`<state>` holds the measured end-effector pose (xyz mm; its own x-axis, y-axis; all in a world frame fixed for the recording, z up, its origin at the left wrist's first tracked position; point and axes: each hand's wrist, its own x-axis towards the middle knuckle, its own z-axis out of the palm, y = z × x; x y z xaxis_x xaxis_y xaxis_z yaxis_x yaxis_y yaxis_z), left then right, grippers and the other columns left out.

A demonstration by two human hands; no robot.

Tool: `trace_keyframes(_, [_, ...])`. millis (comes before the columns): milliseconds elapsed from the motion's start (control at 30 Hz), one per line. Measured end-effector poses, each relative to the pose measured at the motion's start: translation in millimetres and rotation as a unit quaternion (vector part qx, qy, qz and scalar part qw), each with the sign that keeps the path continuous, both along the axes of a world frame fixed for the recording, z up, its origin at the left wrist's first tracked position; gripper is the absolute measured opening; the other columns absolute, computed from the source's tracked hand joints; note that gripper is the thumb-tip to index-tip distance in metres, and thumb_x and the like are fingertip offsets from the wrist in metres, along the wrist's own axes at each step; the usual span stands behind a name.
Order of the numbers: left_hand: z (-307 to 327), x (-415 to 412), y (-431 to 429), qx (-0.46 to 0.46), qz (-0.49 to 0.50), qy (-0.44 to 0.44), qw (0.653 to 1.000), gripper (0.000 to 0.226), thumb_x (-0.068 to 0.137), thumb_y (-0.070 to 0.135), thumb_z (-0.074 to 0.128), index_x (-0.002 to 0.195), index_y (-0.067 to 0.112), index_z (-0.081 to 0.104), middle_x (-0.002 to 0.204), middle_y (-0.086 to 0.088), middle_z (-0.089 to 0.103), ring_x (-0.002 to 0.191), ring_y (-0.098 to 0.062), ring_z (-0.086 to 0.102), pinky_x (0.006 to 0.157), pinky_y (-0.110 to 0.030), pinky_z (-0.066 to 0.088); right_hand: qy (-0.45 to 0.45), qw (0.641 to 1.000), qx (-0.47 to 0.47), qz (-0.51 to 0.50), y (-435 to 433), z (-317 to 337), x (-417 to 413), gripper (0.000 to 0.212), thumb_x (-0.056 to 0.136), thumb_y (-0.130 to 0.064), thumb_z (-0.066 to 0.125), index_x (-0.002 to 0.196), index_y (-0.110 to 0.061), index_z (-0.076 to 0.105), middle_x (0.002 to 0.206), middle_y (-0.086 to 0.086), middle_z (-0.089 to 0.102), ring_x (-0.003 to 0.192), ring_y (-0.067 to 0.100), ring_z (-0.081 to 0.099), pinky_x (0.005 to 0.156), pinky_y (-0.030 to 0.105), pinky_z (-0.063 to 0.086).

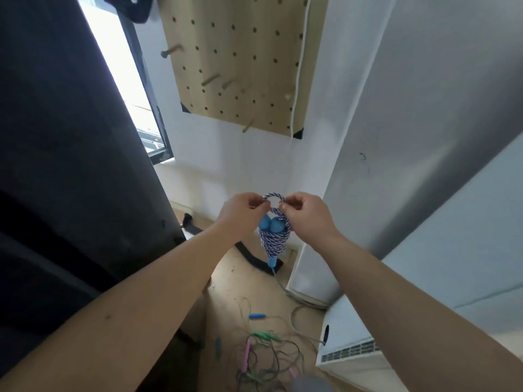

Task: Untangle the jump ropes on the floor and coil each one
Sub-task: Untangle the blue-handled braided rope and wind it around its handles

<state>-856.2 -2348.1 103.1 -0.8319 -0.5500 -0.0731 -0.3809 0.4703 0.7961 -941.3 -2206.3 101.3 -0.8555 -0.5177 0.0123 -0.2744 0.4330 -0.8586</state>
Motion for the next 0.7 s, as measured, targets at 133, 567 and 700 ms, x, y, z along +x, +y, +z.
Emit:
trace_keyframes(133, [9,-21,-22,0.084,0.029,0.039,0.995,0.015,0.092,0.038,0.069,0.100,0.027,0.074,0.088,0.014,0.071,0.085,-0.010,0.064,0.073,-0.025,0.048,-0.015,0.999,-0.031,-0.019,-22,8,-16,0.013,0.093,-0.028,0.067,0.101,-0.019,0.071,0.094,-0.001,0.073,0.090,0.019,0.070,0.082,0.047,0.061])
trace_keyframes(567, [17,-149,-103,0.106,0.039,0.087,0.990,0.007,0.093,0.027,0.068,0.094,0.023,0.074,0.091,0.005,0.073,0.086,-0.013,0.064,0.093,-0.041,0.055,-0.003,0.998,-0.049,-0.028,-115,12,-145,0.017,0.096,-0.028,0.065,0.106,-0.016,0.071,0.096,-0.003,0.073,0.089,0.012,0.068,0.075,0.024,0.050])
trace_keyframes(700, [16,-217,-137,0.105,0.043,0.092,0.989,0.008,0.094,0.028,0.066,0.098,0.026,0.074,0.096,0.008,0.074,0.094,-0.012,0.066,0.096,-0.041,0.054,0.001,0.997,-0.059,-0.049,-153,11,-210,0.008,0.098,-0.028,0.062,0.099,-0.023,0.068,0.091,-0.010,0.070,0.084,0.003,0.066,0.068,0.015,0.046])
